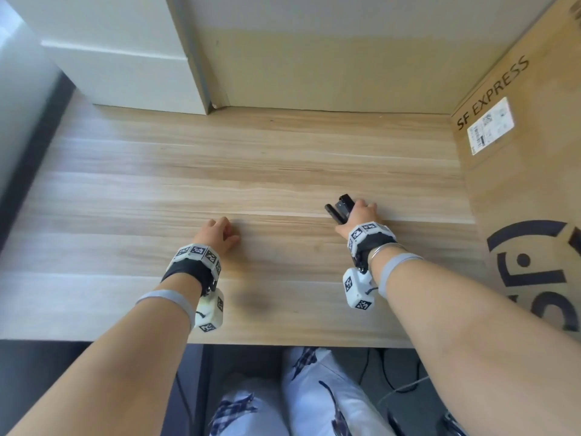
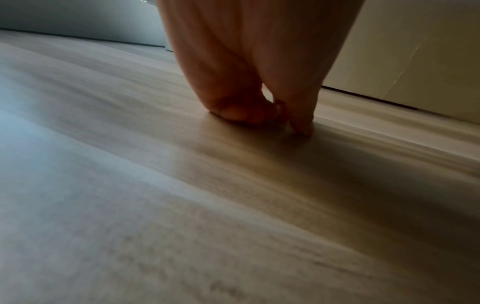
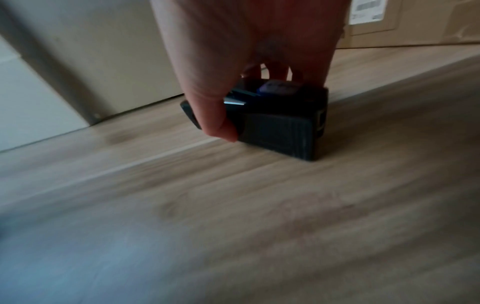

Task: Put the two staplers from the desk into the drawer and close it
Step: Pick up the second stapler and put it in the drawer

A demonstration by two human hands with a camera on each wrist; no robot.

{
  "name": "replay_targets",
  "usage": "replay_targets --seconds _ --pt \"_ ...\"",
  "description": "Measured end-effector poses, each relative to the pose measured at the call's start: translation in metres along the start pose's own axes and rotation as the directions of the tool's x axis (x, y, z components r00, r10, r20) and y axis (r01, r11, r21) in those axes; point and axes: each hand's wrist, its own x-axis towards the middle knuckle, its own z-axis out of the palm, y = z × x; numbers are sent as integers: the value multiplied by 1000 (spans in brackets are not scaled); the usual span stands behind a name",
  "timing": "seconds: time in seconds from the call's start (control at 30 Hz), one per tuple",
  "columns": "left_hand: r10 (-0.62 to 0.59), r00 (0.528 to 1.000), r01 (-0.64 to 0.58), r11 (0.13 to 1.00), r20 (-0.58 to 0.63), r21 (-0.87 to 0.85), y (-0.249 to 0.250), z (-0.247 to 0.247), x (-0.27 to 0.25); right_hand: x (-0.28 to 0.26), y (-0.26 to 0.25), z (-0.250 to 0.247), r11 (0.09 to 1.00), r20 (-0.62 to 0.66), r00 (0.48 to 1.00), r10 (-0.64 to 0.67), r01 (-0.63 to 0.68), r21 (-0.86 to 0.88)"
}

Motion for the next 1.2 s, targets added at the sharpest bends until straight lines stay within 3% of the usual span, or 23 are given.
replay_targets --seconds 0.27,0.43,0.6,0.7,0.87,1.03,1.1,1.2 --pt "-37 998 32 995 -52 -91 -49 -12 -35 -61 -57 38 966 81 966 -244 234 114" --pt "-79 986 67 994 -144 -90 -117 -20 -73 -114 -111 81 902 178 889 -423 393 181" --pt "-130 952 91 985 -277 -150 -183 -27 -110 -171 -154 128 857 287 809 -513 461 229" --pt "-130 937 70 979 -324 -190 -220 -31 -134 -206 -175 159 822 381 729 -569 488 294" --pt "-240 850 156 965 -469 -212 -294 -21 -185 -257 -200 215 752 546 547 -635 601 272" --pt "-356 870 293 929 -341 -225 -362 14 -218 -287 -207 283 721 713 438 -547 680 135" --pt "-387 880 328 915 -277 -236 -379 31 -224 -289 -204 310 703 735 448 -509 709 54" --pt "-412 888 358 898 -206 -255 -395 57 -226 -285 -195 349 734 749 504 -430 678 -35"
